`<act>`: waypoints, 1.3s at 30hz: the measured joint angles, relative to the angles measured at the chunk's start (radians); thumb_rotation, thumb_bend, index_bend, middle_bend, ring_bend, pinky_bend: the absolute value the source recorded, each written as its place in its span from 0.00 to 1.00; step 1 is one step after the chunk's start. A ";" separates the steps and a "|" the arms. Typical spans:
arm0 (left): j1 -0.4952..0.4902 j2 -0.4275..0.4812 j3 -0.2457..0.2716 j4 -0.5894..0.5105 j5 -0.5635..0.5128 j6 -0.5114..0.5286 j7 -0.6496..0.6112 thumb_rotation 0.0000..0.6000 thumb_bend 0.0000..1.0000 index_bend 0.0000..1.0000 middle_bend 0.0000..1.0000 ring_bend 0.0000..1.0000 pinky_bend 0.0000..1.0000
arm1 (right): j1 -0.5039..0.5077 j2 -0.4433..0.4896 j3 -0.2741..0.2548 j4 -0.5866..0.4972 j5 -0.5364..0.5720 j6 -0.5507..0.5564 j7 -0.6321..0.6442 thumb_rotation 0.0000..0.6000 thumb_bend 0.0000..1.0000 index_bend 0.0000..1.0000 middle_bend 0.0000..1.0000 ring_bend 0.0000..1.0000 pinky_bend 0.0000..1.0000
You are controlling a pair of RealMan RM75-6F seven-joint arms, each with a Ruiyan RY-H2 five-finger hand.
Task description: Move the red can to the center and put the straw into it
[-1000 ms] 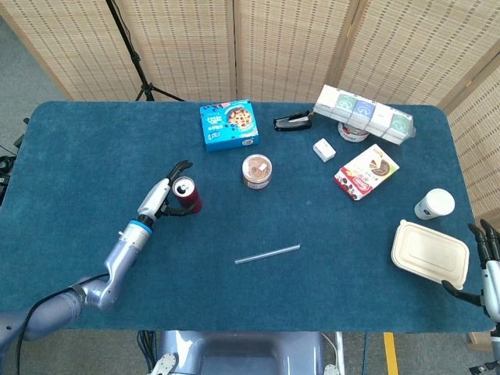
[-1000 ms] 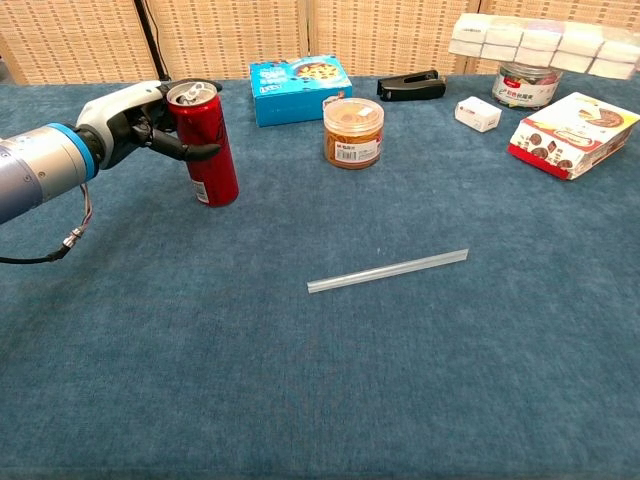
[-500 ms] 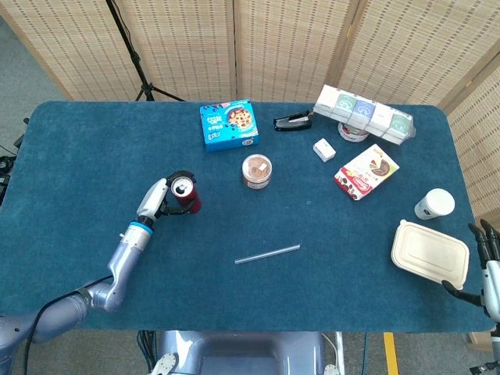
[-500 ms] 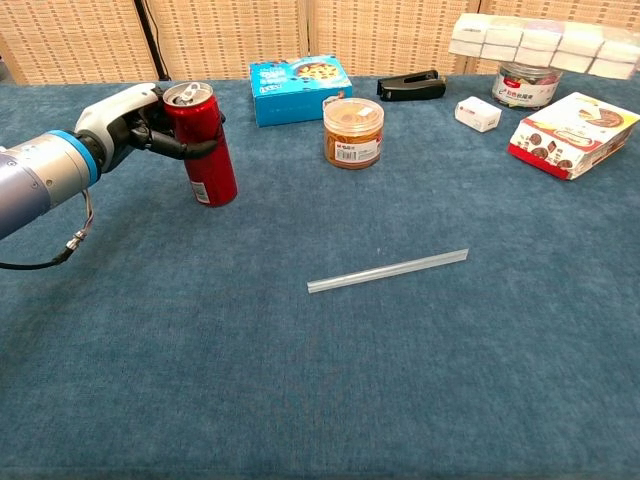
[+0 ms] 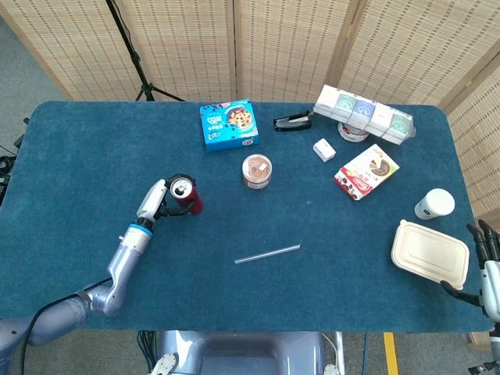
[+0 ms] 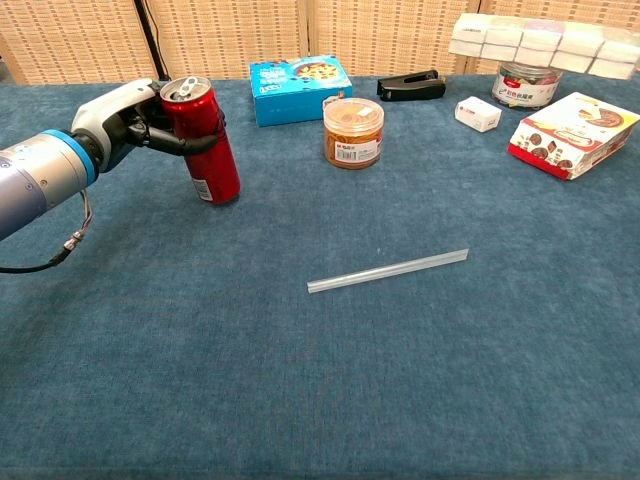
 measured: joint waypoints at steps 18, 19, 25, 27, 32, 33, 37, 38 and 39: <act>-0.117 0.006 -0.074 -0.218 -0.005 -0.039 0.115 1.00 0.42 0.45 0.33 0.37 0.35 | 0.005 0.006 0.013 0.014 0.035 -0.019 0.030 1.00 0.00 0.00 0.00 0.00 0.00; -0.135 -0.002 -0.085 -0.226 -0.018 -0.046 0.138 1.00 0.42 0.45 0.33 0.37 0.35 | 0.006 0.007 0.015 0.016 0.039 -0.022 0.035 1.00 0.00 0.00 0.00 0.00 0.00; -0.221 -0.066 -0.131 -0.234 -0.093 -0.084 0.251 1.00 0.42 0.45 0.33 0.37 0.35 | 0.011 0.012 0.023 0.027 0.060 -0.039 0.057 1.00 0.00 0.00 0.00 0.00 0.00; -0.249 -0.092 -0.142 -0.225 -0.118 -0.099 0.278 1.00 0.42 0.45 0.33 0.37 0.35 | 0.012 0.014 0.026 0.030 0.068 -0.043 0.064 1.00 0.00 0.00 0.00 0.00 0.00; -0.310 -0.155 -0.163 -0.165 -0.161 -0.133 0.320 1.00 0.42 0.45 0.33 0.37 0.35 | 0.012 0.019 0.033 0.038 0.083 -0.050 0.084 1.00 0.00 0.00 0.00 0.00 0.00; -0.318 -0.166 -0.164 -0.154 -0.166 -0.136 0.326 1.00 0.41 0.45 0.33 0.38 0.35 | 0.012 0.020 0.035 0.039 0.084 -0.051 0.087 1.00 0.00 0.00 0.00 0.00 0.00; -0.344 -0.210 -0.166 -0.104 -0.184 -0.148 0.341 1.00 0.41 0.45 0.33 0.37 0.35 | 0.013 0.023 0.038 0.045 0.092 -0.058 0.100 1.00 0.00 0.00 0.00 0.00 0.00; -0.348 -0.218 -0.165 -0.094 -0.186 -0.150 0.342 1.00 0.41 0.45 0.33 0.38 0.35 | 0.013 0.024 0.038 0.046 0.093 -0.059 0.102 1.00 0.00 0.00 0.00 0.00 0.00; -0.351 -0.226 -0.165 -0.084 -0.187 -0.150 0.342 1.00 0.41 0.45 0.33 0.38 0.35 | 0.013 0.024 0.038 0.047 0.093 -0.060 0.104 1.00 0.00 0.00 0.00 0.00 0.00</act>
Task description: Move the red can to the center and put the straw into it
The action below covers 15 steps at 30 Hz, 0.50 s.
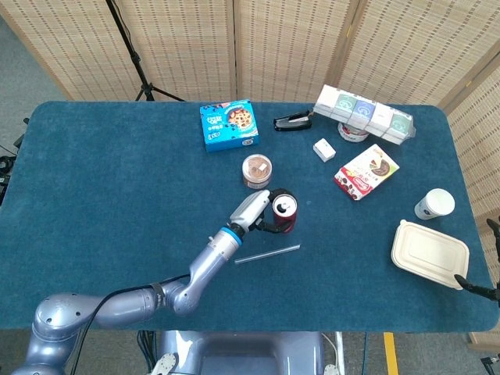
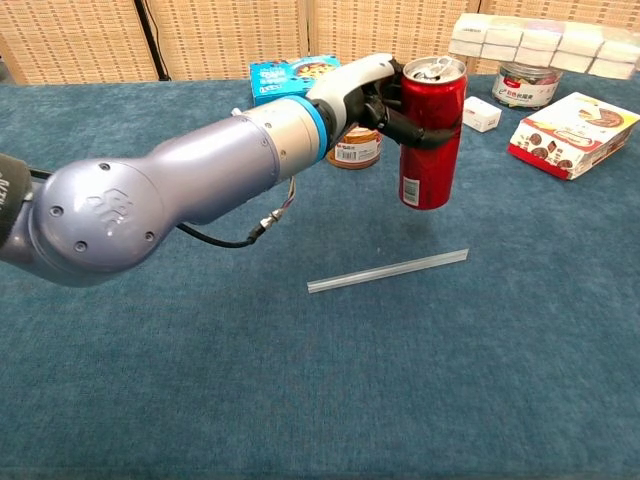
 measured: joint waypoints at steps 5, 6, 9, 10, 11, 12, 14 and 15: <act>-0.011 -0.032 0.006 0.042 0.002 -0.004 -0.005 1.00 0.41 0.44 0.33 0.37 0.35 | 0.001 0.004 0.001 0.002 0.001 -0.005 0.008 1.00 0.00 0.00 0.00 0.00 0.00; -0.012 -0.035 0.007 0.047 0.003 -0.004 -0.006 1.00 0.41 0.44 0.33 0.37 0.35 | 0.001 0.004 0.001 0.002 0.001 -0.004 0.010 1.00 0.00 0.00 0.00 0.00 0.00; -0.014 -0.045 0.009 0.064 0.007 -0.004 -0.009 1.00 0.41 0.44 0.33 0.37 0.35 | 0.000 0.004 0.002 0.005 0.002 -0.005 0.016 1.00 0.00 0.00 0.00 0.00 0.00; -0.015 -0.049 0.009 0.071 0.008 -0.004 -0.012 1.00 0.41 0.44 0.33 0.37 0.35 | 0.001 0.005 0.003 0.006 0.004 -0.006 0.018 1.00 0.00 0.00 0.00 0.00 0.00; -0.015 -0.052 0.010 0.075 0.010 -0.004 -0.013 1.00 0.40 0.44 0.33 0.37 0.35 | 0.001 0.005 0.004 0.007 0.005 -0.007 0.019 1.00 0.00 0.00 0.00 0.00 0.00; -0.015 -0.053 0.012 0.078 0.012 -0.003 -0.014 1.00 0.40 0.44 0.33 0.37 0.35 | 0.001 0.005 0.004 0.007 0.006 -0.007 0.020 1.00 0.00 0.00 0.00 0.00 0.00; -0.013 -0.055 0.013 0.083 0.016 -0.003 -0.018 1.00 0.40 0.44 0.33 0.37 0.35 | 0.001 0.006 0.005 0.009 0.009 -0.009 0.024 1.00 0.00 0.00 0.00 0.00 0.00; -0.013 -0.056 0.013 0.085 0.017 -0.003 -0.020 1.00 0.40 0.44 0.33 0.37 0.35 | 0.001 0.007 0.006 0.010 0.009 -0.010 0.026 1.00 0.00 0.00 0.00 0.00 0.00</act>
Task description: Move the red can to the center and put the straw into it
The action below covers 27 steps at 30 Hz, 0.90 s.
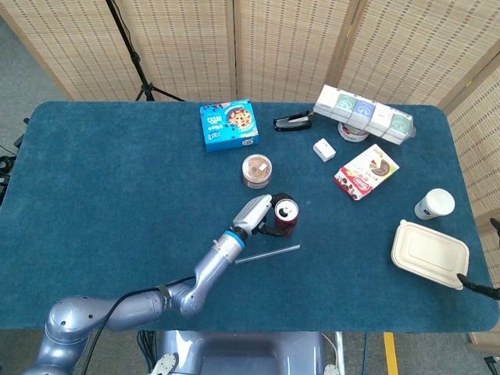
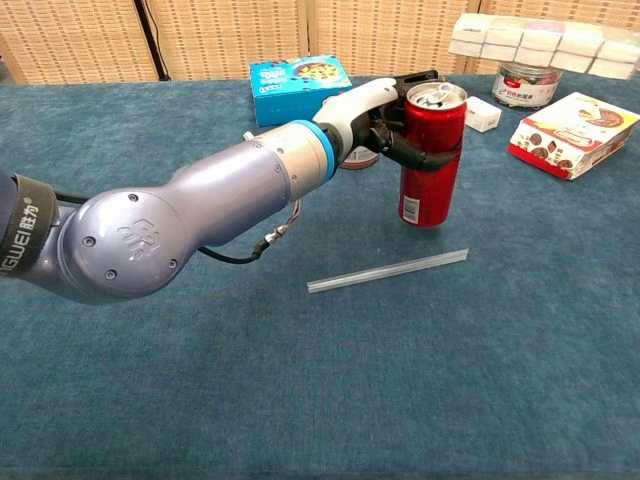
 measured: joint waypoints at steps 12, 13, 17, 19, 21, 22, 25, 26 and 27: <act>0.002 -0.022 0.013 0.038 0.013 -0.005 -0.008 1.00 0.39 0.43 0.32 0.35 0.35 | -0.001 0.004 -0.001 0.001 -0.003 -0.002 0.010 1.00 0.00 0.00 0.00 0.00 0.00; 0.001 -0.025 0.013 0.043 0.014 -0.007 -0.009 1.00 0.38 0.43 0.32 0.34 0.35 | -0.001 0.004 0.000 0.002 -0.002 -0.003 0.011 1.00 0.00 0.00 0.00 0.00 0.00; -0.001 -0.033 0.014 0.066 0.017 -0.012 -0.014 1.00 0.38 0.41 0.30 0.32 0.35 | 0.000 0.005 0.001 0.006 0.000 -0.005 0.019 1.00 0.00 0.00 0.00 0.00 0.00; -0.002 -0.034 0.016 0.074 0.018 -0.025 -0.019 1.00 0.36 0.37 0.25 0.25 0.35 | 0.001 0.005 0.002 0.007 0.000 -0.007 0.018 1.00 0.00 0.00 0.00 0.00 0.00; -0.001 -0.031 0.018 0.073 0.022 -0.037 -0.031 1.00 0.34 0.26 0.16 0.15 0.31 | 0.001 0.005 0.002 0.006 0.000 -0.007 0.019 1.00 0.00 0.00 0.00 0.00 0.00; 0.000 -0.026 0.019 0.069 0.027 -0.045 -0.043 1.00 0.33 0.20 0.10 0.09 0.27 | 0.000 0.006 0.002 0.007 -0.001 -0.006 0.019 1.00 0.00 0.00 0.00 0.00 0.00; 0.003 -0.008 0.023 0.057 0.046 -0.061 -0.072 1.00 0.31 0.14 0.03 0.01 0.21 | 0.001 0.007 0.003 0.003 0.000 -0.005 0.019 1.00 0.00 0.00 0.00 0.00 0.00; 0.004 -0.004 0.025 0.055 0.052 -0.062 -0.076 1.00 0.31 0.13 0.02 0.00 0.20 | 0.001 0.007 0.003 0.003 0.000 -0.005 0.018 1.00 0.00 0.00 0.00 0.00 0.00; 0.006 -0.001 0.026 0.053 0.056 -0.062 -0.079 1.00 0.31 0.13 0.01 0.00 0.19 | 0.001 0.007 0.002 0.004 0.000 -0.006 0.018 1.00 0.00 0.00 0.00 0.00 0.00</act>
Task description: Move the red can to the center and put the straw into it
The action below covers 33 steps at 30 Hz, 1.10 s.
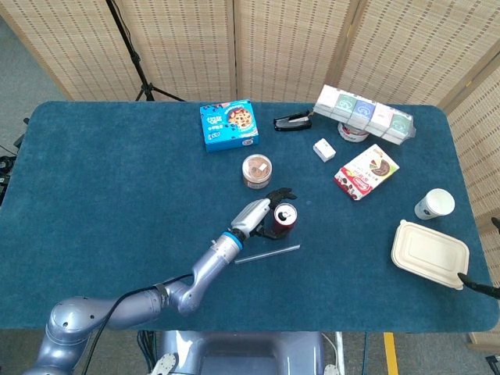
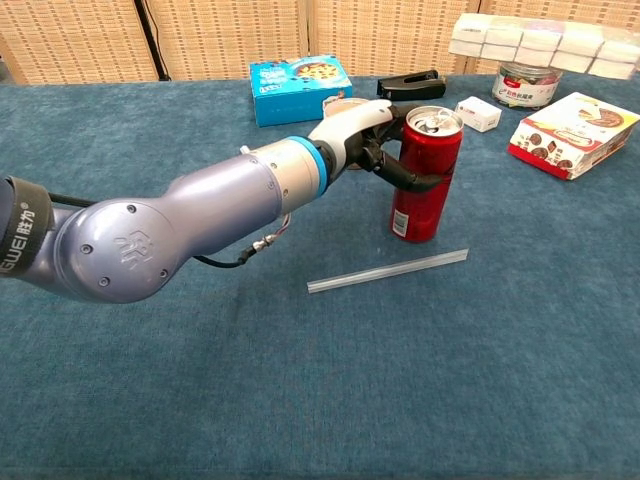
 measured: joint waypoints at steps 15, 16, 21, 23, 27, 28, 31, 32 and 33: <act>0.028 0.032 0.007 -0.035 0.015 0.009 -0.031 1.00 0.31 0.00 0.00 0.00 0.00 | -0.004 0.001 -0.003 -0.003 -0.007 0.007 0.001 1.00 0.00 0.00 0.00 0.00 0.00; 0.031 0.037 0.007 -0.040 0.016 0.010 -0.033 1.00 0.31 0.00 0.00 0.00 0.00 | -0.004 0.001 -0.003 -0.003 -0.009 0.008 0.000 1.00 0.00 0.00 0.00 0.00 0.00; 0.046 0.057 0.009 -0.067 0.021 0.017 -0.049 1.00 0.31 0.00 0.00 0.00 0.00 | -0.004 0.003 -0.004 -0.006 -0.011 0.008 -0.002 1.00 0.00 0.00 0.00 0.00 0.00; 0.057 0.074 0.012 -0.089 0.030 0.022 -0.059 1.00 0.31 0.00 0.00 0.00 0.00 | -0.005 0.003 -0.005 -0.008 -0.013 0.010 -0.004 1.00 0.00 0.00 0.00 0.00 0.00; 0.080 0.116 0.023 -0.138 0.047 0.032 -0.073 1.00 0.31 0.00 0.00 0.00 0.00 | -0.003 0.000 -0.006 -0.011 -0.015 0.011 -0.011 1.00 0.00 0.00 0.00 0.00 0.00; 0.086 0.131 0.027 -0.152 0.051 0.033 -0.076 1.00 0.31 0.00 0.00 0.00 0.00 | -0.004 0.000 -0.007 -0.012 -0.017 0.012 -0.013 1.00 0.00 0.00 0.00 0.00 0.00; 0.102 0.162 0.035 -0.184 0.057 0.035 -0.084 1.00 0.31 0.00 0.00 0.00 0.00 | -0.005 -0.001 -0.010 -0.019 -0.025 0.018 -0.022 1.00 0.00 0.00 0.00 0.00 0.00; 0.106 0.169 0.036 -0.191 0.058 0.035 -0.087 1.00 0.31 0.00 0.00 0.00 0.00 | -0.005 -0.001 -0.011 -0.020 -0.027 0.019 -0.024 1.00 0.00 0.00 0.00 0.00 0.00; 0.109 0.176 0.038 -0.198 0.059 0.034 -0.090 1.00 0.31 0.00 0.00 0.00 0.00 | -0.005 -0.001 -0.012 -0.022 -0.029 0.020 -0.026 1.00 0.00 0.00 0.00 0.00 0.00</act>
